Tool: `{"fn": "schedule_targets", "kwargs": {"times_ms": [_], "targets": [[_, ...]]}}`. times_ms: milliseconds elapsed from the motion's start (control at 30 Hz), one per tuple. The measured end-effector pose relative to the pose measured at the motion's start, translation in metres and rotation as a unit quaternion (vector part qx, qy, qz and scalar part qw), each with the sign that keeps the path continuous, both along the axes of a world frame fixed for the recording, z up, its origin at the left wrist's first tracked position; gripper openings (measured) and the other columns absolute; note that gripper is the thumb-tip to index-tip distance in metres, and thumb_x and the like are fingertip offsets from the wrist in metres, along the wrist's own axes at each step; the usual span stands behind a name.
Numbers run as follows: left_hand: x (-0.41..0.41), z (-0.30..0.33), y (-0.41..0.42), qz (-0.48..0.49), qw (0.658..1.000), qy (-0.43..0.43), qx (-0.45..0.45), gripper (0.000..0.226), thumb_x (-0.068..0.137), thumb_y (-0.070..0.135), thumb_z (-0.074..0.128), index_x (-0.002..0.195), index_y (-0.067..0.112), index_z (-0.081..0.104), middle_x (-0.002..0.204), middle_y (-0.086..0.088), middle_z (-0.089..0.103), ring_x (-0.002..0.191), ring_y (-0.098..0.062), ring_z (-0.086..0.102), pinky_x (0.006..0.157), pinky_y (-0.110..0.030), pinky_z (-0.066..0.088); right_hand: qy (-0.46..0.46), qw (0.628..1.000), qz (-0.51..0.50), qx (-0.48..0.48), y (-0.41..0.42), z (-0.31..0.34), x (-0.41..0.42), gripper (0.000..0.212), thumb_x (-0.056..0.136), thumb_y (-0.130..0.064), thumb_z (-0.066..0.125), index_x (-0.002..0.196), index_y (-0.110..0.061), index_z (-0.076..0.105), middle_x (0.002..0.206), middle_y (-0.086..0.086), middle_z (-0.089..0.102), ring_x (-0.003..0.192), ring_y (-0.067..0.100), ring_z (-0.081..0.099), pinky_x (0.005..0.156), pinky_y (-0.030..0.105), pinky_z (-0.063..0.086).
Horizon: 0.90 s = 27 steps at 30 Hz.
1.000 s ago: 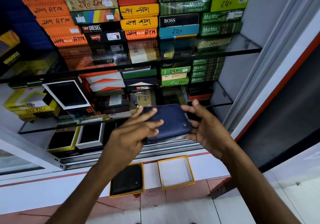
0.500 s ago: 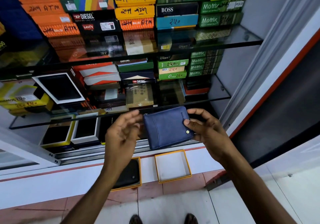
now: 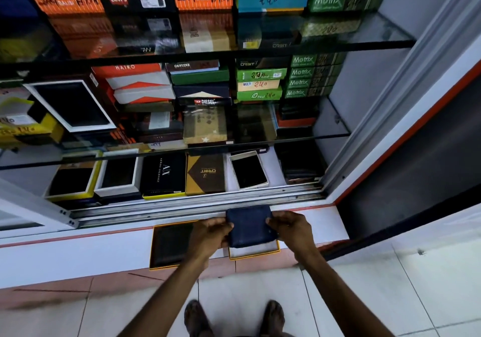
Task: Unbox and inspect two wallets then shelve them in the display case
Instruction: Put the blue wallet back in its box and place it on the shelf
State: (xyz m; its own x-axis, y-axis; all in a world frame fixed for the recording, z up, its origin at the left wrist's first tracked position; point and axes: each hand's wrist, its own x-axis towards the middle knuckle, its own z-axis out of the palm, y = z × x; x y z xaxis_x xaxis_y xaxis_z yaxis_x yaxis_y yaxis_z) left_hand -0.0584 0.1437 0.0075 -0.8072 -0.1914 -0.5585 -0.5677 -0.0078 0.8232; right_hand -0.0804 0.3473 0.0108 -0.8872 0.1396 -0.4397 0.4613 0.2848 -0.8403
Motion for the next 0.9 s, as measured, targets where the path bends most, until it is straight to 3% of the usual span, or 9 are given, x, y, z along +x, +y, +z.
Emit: {"fn": "schedule_targets", "kwargs": {"times_ms": [67, 133, 267, 467, 567, 667, 767, 833, 900], "targets": [[-0.001, -0.014, 0.001, -0.014, 0.999, -0.004, -0.032, 0.019, 0.082, 0.003, 0.071, 0.101, 0.005, 0.076, 0.092, -0.014, 0.077, 0.082, -0.029, 0.074, 0.071, -0.041, 0.063, -0.002, 0.997, 0.033, 0.071, 0.000, -0.005, -0.001, 0.006, 0.080, -0.022, 0.078, 0.085, -0.020, 0.080, 0.080, -0.005, 0.076, 0.080, 0.013, 0.071, 0.091, 0.036, 0.056], [0.000, -0.023, 0.001, -0.030, 0.998, -0.009, -0.061, 0.014, 0.078, 0.006, 0.074, 0.087, 0.015, 0.080, 0.084, -0.010, 0.079, 0.077, -0.029, 0.076, 0.076, -0.049, 0.062, -0.016, 0.988, 0.076, 0.132, 0.001, -0.006, -0.003, 0.010, 0.082, -0.023, 0.074, 0.081, -0.015, 0.080, 0.076, -0.001, 0.076, 0.079, 0.016, 0.070, 0.085, 0.029, 0.054], [0.008, -0.029, 0.001, -0.040, 0.992, -0.020, -0.121, 0.013, 0.073, 0.012, 0.079, 0.067, 0.022, 0.074, 0.074, -0.010, 0.078, 0.065, -0.025, 0.075, 0.072, -0.046, 0.063, -0.036, 0.974, 0.127, 0.186, 0.005, -0.007, -0.006, 0.017, 0.082, -0.025, 0.071, 0.083, -0.011, 0.081, 0.085, 0.007, 0.079, 0.084, 0.019, 0.072, 0.079, 0.026, 0.050], [0.011, -0.035, 0.008, -0.048, 0.967, 0.074, -0.237, 0.012, 0.072, 0.018, 0.083, 0.080, 0.013, 0.075, 0.080, -0.003, 0.077, 0.071, -0.011, 0.069, 0.077, -0.032, 0.059, -0.001, 0.973, 0.100, 0.208, 0.001, -0.018, -0.005, 0.022, 0.075, -0.028, 0.080, 0.092, -0.014, 0.078, 0.092, 0.005, 0.079, 0.088, 0.022, 0.073, 0.078, 0.025, 0.053], [0.010, -0.036, 0.011, -0.047, 0.968, 0.063, -0.238, 0.019, 0.071, 0.029, 0.083, 0.070, 0.028, 0.064, 0.073, 0.002, 0.073, 0.071, -0.015, 0.071, 0.073, -0.041, 0.061, 0.006, 0.979, 0.074, 0.191, 0.004, -0.027, -0.003, 0.038, 0.071, -0.034, 0.085, 0.099, -0.013, 0.071, 0.094, 0.005, 0.075, 0.088, 0.022, 0.071, 0.074, 0.025, 0.052], [0.012, -0.029, 0.007, -0.059, 0.986, -0.048, -0.146, 0.046, 0.060, 0.042, 0.087, 0.091, 0.019, 0.063, 0.087, -0.004, 0.072, 0.074, -0.020, 0.072, 0.058, -0.038, 0.062, -0.014, 0.974, 0.124, 0.189, 0.011, -0.037, -0.004, 0.050, 0.073, -0.043, 0.082, 0.110, -0.012, 0.071, 0.107, 0.002, 0.074, 0.101, 0.021, 0.069, 0.081, 0.024, 0.051], [0.013, -0.031, 0.000, -0.098, 0.989, -0.090, -0.072, 0.079, 0.049, 0.027, 0.095, 0.117, 0.015, 0.055, 0.109, -0.011, 0.069, 0.085, -0.026, 0.072, 0.055, -0.033, 0.061, -0.053, 0.968, 0.195, 0.148, 0.021, -0.042, -0.008, 0.062, 0.063, -0.049, 0.086, 0.115, -0.020, 0.070, 0.113, -0.004, 0.070, 0.105, 0.017, 0.068, 0.078, 0.019, 0.054], [0.012, -0.031, -0.005, -0.118, 0.987, -0.077, -0.076, 0.083, 0.049, 0.014, 0.095, 0.121, 0.016, 0.054, 0.105, -0.013, 0.072, 0.084, -0.028, 0.073, 0.060, -0.038, 0.063, -0.053, 0.968, 0.209, 0.126, 0.028, -0.043, -0.011, 0.069, 0.057, -0.043, 0.091, 0.119, -0.025, 0.067, 0.110, -0.006, 0.068, 0.103, 0.018, 0.069, 0.084, 0.033, 0.060], [0.011, -0.032, -0.006, -0.130, 0.985, -0.063, -0.096, 0.078, 0.052, 0.010, 0.094, 0.118, 0.018, 0.052, 0.095, -0.012, 0.074, 0.079, -0.028, 0.074, 0.063, -0.041, 0.064, -0.035, 0.969, 0.212, 0.120, 0.029, -0.041, -0.010, 0.067, 0.059, -0.036, 0.093, 0.119, -0.026, 0.067, 0.103, -0.006, 0.067, 0.099, 0.017, 0.069, 0.081, 0.032, 0.061]]}}
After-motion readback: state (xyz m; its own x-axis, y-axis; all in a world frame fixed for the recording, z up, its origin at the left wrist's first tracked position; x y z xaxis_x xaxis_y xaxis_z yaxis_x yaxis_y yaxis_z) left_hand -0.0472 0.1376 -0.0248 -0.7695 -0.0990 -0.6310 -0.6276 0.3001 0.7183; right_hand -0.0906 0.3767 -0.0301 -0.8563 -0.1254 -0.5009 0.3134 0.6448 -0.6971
